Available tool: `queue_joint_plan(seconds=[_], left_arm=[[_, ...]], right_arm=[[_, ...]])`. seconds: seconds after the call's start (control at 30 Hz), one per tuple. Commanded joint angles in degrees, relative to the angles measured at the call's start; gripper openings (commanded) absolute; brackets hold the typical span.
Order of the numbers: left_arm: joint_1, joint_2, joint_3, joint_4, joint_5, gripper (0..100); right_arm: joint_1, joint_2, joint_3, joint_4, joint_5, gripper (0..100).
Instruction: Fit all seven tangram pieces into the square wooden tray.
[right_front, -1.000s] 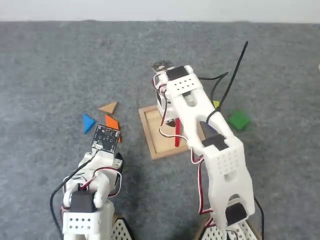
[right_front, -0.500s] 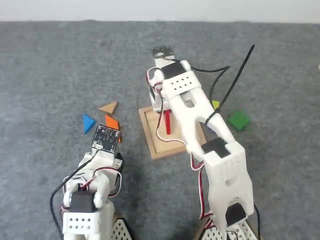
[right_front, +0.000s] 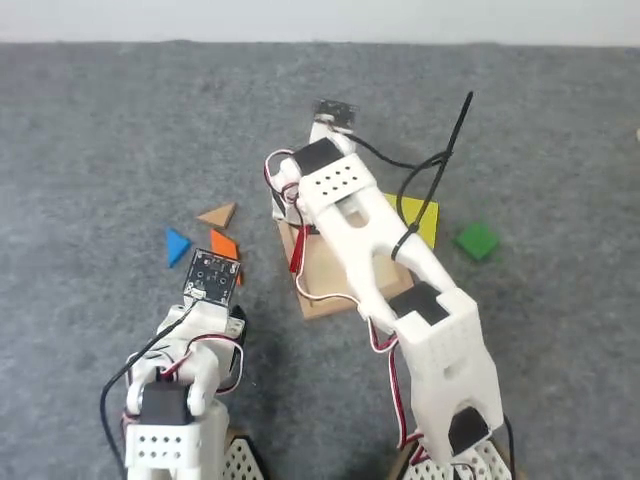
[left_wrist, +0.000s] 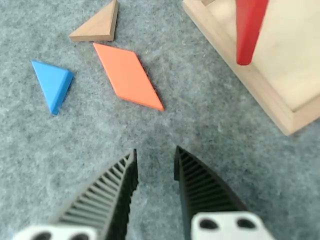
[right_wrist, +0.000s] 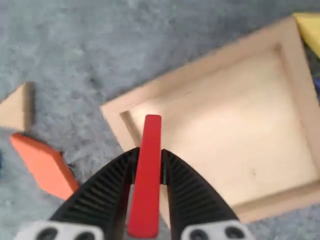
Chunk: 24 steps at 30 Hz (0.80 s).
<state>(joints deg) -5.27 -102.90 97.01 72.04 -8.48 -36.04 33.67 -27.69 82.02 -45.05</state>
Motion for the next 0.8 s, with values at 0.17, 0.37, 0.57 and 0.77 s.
queue_joint_plan(seconds=[0.17, 0.37, 0.57, 0.77], left_arm=[[-0.26, -1.05, -0.57, 0.26, 0.00, 12], [-0.26, -1.05, -0.57, 0.26, 0.00, 12], [-0.26, -1.05, -0.57, 0.26, 0.00, 12], [-0.26, -1.05, -0.57, 0.26, 0.00, 12]], right_arm=[[4.53, 6.20, -0.53, 4.09, 0.09, 21.9], [5.23, 6.81, -0.88, 8.04, 0.26, 36.4], [5.49, -1.63, -0.88, 5.05, 3.34, 29.5], [8.75, -7.60, -0.62, 0.04, 6.07, 20.2]])
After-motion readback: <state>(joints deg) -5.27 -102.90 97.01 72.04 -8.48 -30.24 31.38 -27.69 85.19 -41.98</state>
